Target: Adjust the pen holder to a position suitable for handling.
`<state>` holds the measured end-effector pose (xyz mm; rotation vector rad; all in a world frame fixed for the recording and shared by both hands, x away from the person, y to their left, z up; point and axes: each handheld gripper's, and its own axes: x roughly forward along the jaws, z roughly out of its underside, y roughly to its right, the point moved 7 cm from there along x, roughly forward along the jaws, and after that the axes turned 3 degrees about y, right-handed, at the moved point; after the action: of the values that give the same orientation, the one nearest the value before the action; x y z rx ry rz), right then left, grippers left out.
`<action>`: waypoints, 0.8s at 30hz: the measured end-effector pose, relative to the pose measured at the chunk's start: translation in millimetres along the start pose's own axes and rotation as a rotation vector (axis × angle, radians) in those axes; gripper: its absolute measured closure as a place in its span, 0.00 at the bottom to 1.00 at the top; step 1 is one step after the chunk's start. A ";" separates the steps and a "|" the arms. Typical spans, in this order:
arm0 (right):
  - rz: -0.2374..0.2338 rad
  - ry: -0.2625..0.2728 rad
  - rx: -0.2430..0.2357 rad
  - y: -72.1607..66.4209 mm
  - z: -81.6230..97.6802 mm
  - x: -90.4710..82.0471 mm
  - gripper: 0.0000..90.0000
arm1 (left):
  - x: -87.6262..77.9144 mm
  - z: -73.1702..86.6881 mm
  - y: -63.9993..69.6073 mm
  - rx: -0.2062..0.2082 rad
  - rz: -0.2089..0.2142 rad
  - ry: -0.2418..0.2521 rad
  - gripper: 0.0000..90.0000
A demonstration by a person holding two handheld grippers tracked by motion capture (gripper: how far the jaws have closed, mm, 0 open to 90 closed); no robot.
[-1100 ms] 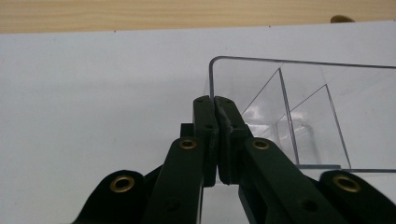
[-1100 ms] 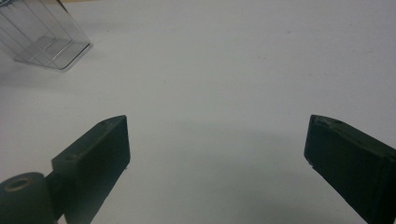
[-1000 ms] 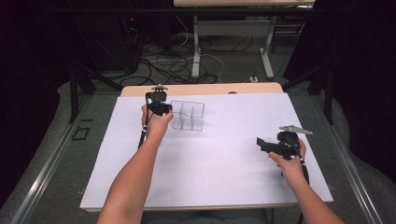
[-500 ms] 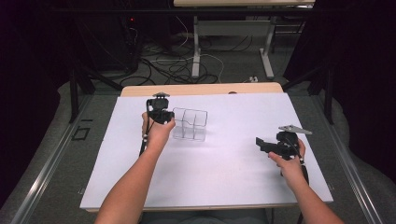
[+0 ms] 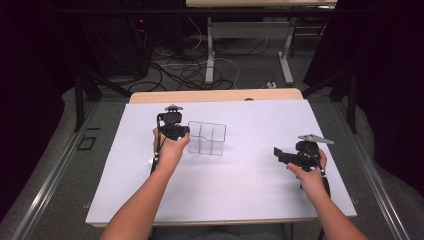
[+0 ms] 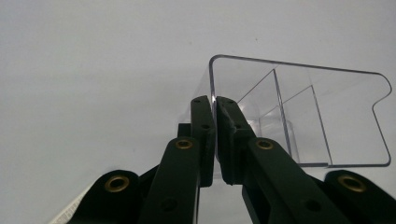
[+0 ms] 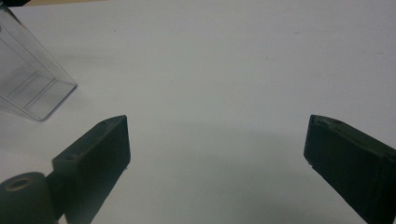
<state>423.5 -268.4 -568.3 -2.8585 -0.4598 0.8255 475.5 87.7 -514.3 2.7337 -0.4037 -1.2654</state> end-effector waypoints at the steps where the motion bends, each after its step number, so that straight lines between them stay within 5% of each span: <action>1: 0.000 0.000 0.001 0.0 -0.1 -0.1 0.07 | -0.5 0.7 1.5 0.001 0.012 0.002 0.95; 24: 0.000 -0.006 -0.006 -0.4 1.1 1.4 0.07 | -3.4 14.4 22.8 -0.017 0.122 0.003 0.94</action>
<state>423.9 -267.5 -569.8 -2.8625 -0.4640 0.8338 458.0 67.0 -516.5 2.6513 -0.5476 -1.2282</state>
